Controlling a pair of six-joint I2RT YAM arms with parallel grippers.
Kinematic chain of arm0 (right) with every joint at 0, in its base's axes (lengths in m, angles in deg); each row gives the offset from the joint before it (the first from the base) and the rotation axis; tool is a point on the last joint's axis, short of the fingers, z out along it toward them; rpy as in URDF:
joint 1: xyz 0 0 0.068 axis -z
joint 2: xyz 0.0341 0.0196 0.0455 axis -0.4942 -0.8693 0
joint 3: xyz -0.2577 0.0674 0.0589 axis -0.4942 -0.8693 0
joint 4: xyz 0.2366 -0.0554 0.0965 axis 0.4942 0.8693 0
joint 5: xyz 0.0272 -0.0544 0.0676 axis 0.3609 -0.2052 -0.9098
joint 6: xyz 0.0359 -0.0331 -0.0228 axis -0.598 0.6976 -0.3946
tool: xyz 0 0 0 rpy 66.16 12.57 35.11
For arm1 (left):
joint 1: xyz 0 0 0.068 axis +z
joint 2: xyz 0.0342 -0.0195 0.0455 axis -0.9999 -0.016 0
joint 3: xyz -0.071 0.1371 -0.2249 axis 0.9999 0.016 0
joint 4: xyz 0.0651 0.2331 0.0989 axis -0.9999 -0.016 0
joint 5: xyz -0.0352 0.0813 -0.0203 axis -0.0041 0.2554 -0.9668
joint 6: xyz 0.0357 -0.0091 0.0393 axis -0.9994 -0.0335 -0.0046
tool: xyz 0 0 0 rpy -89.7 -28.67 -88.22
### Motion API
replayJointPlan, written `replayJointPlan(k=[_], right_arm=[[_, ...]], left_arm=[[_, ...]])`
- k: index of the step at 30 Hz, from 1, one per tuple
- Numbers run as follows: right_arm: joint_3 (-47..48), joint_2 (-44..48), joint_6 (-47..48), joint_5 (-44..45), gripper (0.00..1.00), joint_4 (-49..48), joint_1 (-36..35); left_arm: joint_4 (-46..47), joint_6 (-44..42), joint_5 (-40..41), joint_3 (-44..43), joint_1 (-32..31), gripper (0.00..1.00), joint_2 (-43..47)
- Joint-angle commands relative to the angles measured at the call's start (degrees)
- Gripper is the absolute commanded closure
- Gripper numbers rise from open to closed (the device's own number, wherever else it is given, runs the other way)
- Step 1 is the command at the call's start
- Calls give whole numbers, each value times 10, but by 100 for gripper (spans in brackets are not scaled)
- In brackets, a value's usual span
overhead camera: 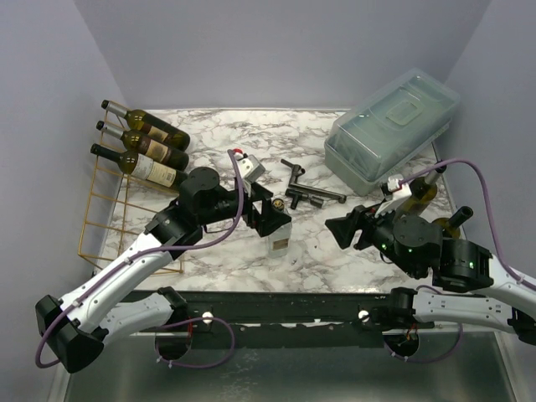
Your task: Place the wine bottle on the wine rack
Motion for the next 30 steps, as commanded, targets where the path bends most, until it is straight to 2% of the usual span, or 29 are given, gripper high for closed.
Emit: replayJointPlan(k=[1,4,8,11,24,30], right_arm=[[5,-1,-25,19,33,26,0],[2,0,-28,16,32,24,0],[-4,-2,-33,19,30,21,0],[-8,-4,-35,19,30,16,0],[-19,-6,-45,20,29,9,0],[-25,2,-50,22,28,11,0]], left_arm=[[30,-12,6,21,-27,2,-19],[21,-13,36,31,-44,9,-21],[-4,-18,109,37,-50,23,-16],[-6,-11,142,42,-50,28,-6],[2,14,166,36,-52,28,-46],[14,26,184,33,-51,36,-47]])
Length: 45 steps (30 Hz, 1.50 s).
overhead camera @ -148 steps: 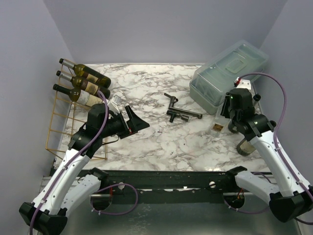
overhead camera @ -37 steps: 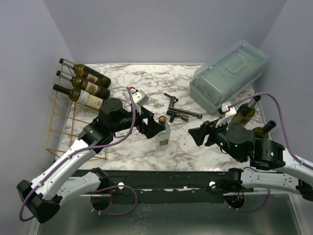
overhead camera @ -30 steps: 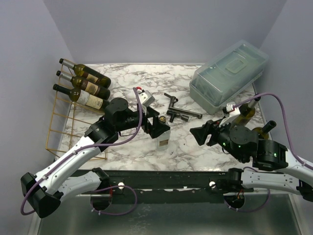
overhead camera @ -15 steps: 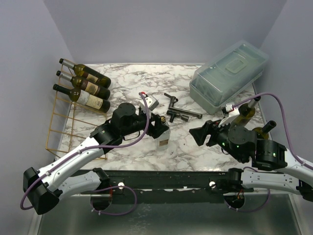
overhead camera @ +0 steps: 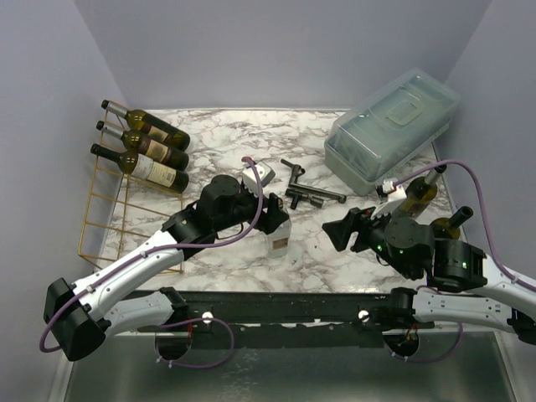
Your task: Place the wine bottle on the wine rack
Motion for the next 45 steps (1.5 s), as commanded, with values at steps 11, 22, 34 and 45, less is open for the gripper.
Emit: replayJointPlan(k=[11,22,34,45], right_arm=[[-6,7,-19,28,20,10,0],[-14,-17,-21,21,12,3,0],[-10,-30,-9,28,9,-5,0],[-14,-32,-16,30,9,-2,0]], left_arm=[[22,31,65,4,-3,68,8],[-93,42,178,-55,-3,92,19],[-195,46,313,-144,18,100,39],[-284,99,310,-213,256,100,29]])
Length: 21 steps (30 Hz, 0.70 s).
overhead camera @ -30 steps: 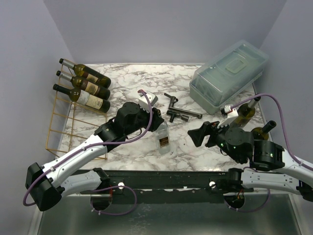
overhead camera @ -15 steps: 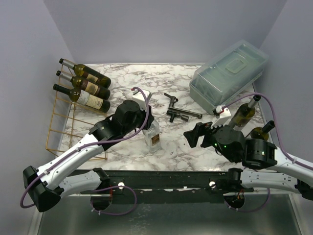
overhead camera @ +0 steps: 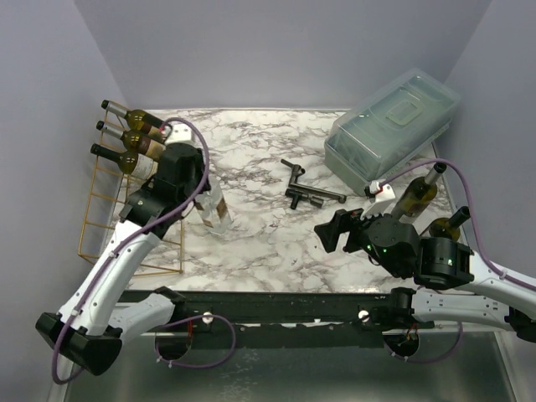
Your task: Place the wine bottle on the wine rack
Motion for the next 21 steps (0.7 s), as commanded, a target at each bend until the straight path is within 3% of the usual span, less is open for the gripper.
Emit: replayJointPlan(k=[1,7,14,21], right_arm=[[-6,-1,-4,19,9,-5,0],[-4,-9,-10,17,9,-3,0],[-9,-10,-18,19,9,0,0],[-7,-22,-14,20,9,-5,0]], left_arm=[[0,44,1,-50,124,100,14],[0,94,4,-81,199,100,-6],[3,131,81,-89,234,100,-21],[11,156,94,-93,275,100,-42]])
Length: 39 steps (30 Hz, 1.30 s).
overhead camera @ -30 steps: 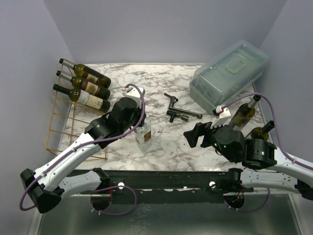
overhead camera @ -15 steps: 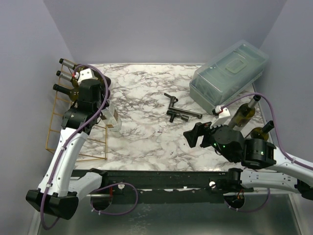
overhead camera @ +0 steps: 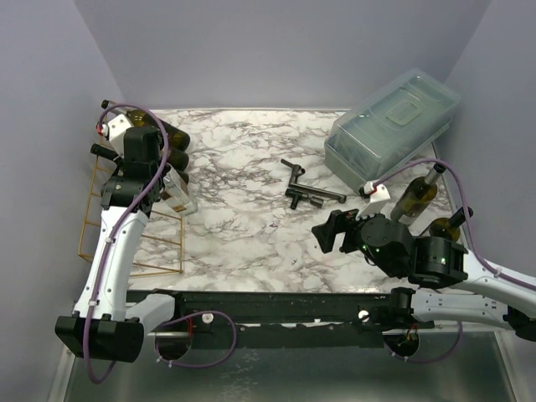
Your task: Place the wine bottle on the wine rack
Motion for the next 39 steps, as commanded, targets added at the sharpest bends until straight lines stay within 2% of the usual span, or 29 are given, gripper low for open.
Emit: replayJointPlan(k=[1,11,39], right_arm=[[-3,-9,-6,19,9,-6,0],[-9,-13,-9,16,9,-9,0],[-16,-22,-8,6,8,-23,0]], left_arm=[[56,36,29,-36,35,100,-7],[78,38,-16,-31,110,100,-36],[86,98,-76,69,211,100,-61]])
